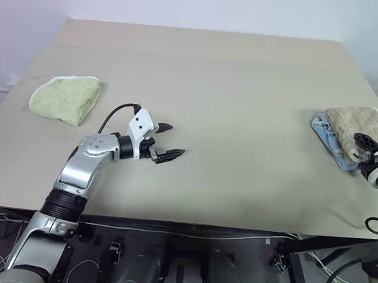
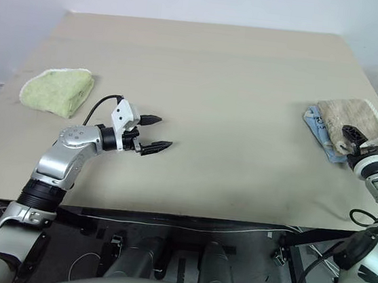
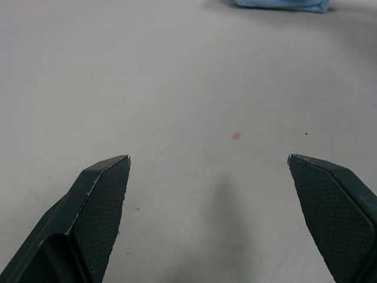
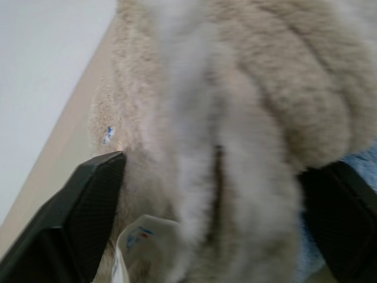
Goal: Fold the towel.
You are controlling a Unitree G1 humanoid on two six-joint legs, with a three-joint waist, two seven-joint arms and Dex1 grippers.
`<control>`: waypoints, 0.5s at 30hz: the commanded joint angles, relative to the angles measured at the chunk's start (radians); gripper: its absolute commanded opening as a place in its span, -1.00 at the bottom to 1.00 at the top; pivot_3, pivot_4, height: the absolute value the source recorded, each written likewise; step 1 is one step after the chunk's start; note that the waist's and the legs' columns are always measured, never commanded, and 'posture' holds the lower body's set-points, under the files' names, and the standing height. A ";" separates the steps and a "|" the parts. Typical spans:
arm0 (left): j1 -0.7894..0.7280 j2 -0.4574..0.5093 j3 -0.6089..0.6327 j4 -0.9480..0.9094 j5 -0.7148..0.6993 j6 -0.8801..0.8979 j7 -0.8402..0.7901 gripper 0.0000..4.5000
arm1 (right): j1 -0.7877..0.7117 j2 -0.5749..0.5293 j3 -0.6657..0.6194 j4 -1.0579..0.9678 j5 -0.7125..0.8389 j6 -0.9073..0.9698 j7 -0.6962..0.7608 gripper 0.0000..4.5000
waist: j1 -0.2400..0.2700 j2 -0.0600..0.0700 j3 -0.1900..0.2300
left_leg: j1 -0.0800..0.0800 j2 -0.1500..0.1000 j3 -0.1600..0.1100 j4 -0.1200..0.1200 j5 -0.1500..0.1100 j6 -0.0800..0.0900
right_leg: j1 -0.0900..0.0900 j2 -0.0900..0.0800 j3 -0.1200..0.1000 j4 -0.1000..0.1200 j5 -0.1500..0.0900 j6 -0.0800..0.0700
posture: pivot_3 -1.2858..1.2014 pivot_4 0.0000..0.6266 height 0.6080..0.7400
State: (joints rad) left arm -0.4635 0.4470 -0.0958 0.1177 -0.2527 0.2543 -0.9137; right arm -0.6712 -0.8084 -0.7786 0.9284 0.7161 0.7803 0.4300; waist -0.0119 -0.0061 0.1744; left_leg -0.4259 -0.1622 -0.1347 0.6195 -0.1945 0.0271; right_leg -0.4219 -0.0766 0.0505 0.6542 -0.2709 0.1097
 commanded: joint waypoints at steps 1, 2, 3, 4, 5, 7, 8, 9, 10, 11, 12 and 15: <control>-0.020 -0.006 0.019 0.001 -0.018 -0.010 -0.005 1.00 | 0.005 -0.050 -0.003 -0.078 0.027 0.043 0.054 0.99 | 0.000 0.000 0.000 | 0.000 0.000 0.000 0.000 0.000 0.000 | 0.000 0.000 0.000 0.000 0.000 0.000 | 0.03 -0.52 1.00; -0.022 -0.008 0.018 0.008 -0.017 -0.015 -0.006 1.00 | 0.009 -0.062 -0.006 -0.086 0.035 0.065 0.071 0.99 | 0.000 0.000 0.000 | 0.000 0.000 0.000 0.000 0.000 0.000 | 0.000 0.000 0.000 0.000 0.000 0.000 | 0.03 -0.52 1.00; -0.023 -0.009 0.018 0.012 -0.015 -0.018 -0.007 1.00 | 0.012 -0.071 -0.009 -0.092 0.040 0.081 0.084 0.99 | 0.001 0.000 0.000 | 0.000 0.000 0.000 0.000 0.000 0.000 | 0.000 0.000 0.000 0.000 0.000 0.000 | 0.03 -0.52 1.00; -0.025 -0.010 0.018 0.019 -0.013 -0.023 -0.009 1.00 | 0.015 -0.084 -0.021 -0.088 0.048 0.096 0.089 0.99 | 0.001 0.000 0.000 | 0.000 0.000 0.000 0.000 0.000 0.000 | 0.000 0.000 0.000 0.000 0.000 0.000 | 0.03 -0.52 1.00; -0.026 -0.011 0.017 0.025 -0.011 -0.028 -0.010 1.00 | 0.016 -0.100 -0.039 -0.075 0.056 0.108 0.089 0.99 | 0.001 0.000 0.000 | 0.000 0.000 0.000 0.000 0.000 0.000 | 0.000 0.000 0.000 0.000 0.000 0.000 | 0.03 -0.52 1.00; -0.030 -0.014 0.016 0.036 -0.008 -0.034 -0.012 1.00 | 0.022 -0.128 -0.063 -0.055 0.066 0.121 0.088 0.99 | 0.001 0.000 0.000 | 0.000 0.000 0.000 0.000 0.000 0.000 | 0.000 0.000 0.000 0.000 0.000 0.000 | 0.03 -0.52 1.00; -0.033 -0.015 0.015 0.041 -0.006 -0.036 -0.012 1.00 | 0.029 -0.141 -0.077 -0.049 0.071 0.126 0.084 0.99 | 0.001 0.000 0.000 | 0.000 0.000 0.000 0.000 0.000 0.000 | 0.000 0.000 0.000 0.000 0.000 0.000 | 0.03 -0.52 1.00; -0.035 -0.016 0.015 0.045 -0.005 -0.038 -0.013 1.00 | 0.041 -0.153 -0.087 -0.052 0.074 0.130 0.081 0.99 | 0.001 0.000 0.000 | 0.000 0.000 0.000 0.000 0.000 0.000 | 0.000 0.000 0.000 0.000 0.000 0.000 | 0.03 -0.52 1.00; -0.036 -0.017 0.014 0.047 -0.005 -0.040 -0.014 1.00 | 0.049 -0.159 -0.093 -0.055 0.075 0.133 0.079 0.99 | 0.001 0.000 0.000 | 0.000 0.000 0.000 0.000 0.000 0.000 | 0.000 0.000 0.000 0.000 0.000 0.000 | 0.03 -0.52 1.00; -0.038 -0.017 0.013 0.049 -0.005 -0.040 -0.017 1.00 | 0.068 -0.172 -0.093 -0.060 0.069 0.139 0.082 0.99 | 0.001 0.000 0.000 | 0.000 0.000 0.000 0.000 0.000 0.000 | 0.000 0.000 0.000 0.000 0.000 0.000 | 0.03 -0.52 1.00; -0.038 -0.016 0.011 0.051 -0.006 -0.040 -0.022 1.00 | 0.087 -0.184 -0.092 -0.064 0.061 0.141 0.087 0.99 | 0.001 0.000 0.000 | 0.000 0.000 0.000 0.000 0.000 0.000 | 0.000 0.000 0.000 0.000 0.000 0.000 | 0.03 -0.52 1.00; -0.041 -0.014 0.008 0.055 -0.005 -0.046 -0.032 1.00 | 0.139 -0.218 -0.098 -0.067 0.055 0.153 0.104 0.99 | 0.001 0.000 0.000 | 0.000 0.000 0.000 0.000 0.000 0.000 | 0.000 0.000 0.000 0.000 0.000 0.000 | 0.03 -0.52 1.00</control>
State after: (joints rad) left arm -0.4868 0.4287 -0.0971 0.1848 -0.2509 0.2286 -0.9378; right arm -0.5381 -0.9823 -0.8495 0.8880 0.7659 0.9300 0.5158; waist -0.0112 -0.0058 0.1742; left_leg -0.4259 -0.1622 -0.1347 0.6195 -0.1946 0.0272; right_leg -0.4219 -0.0768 0.0504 0.6541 -0.2709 0.1097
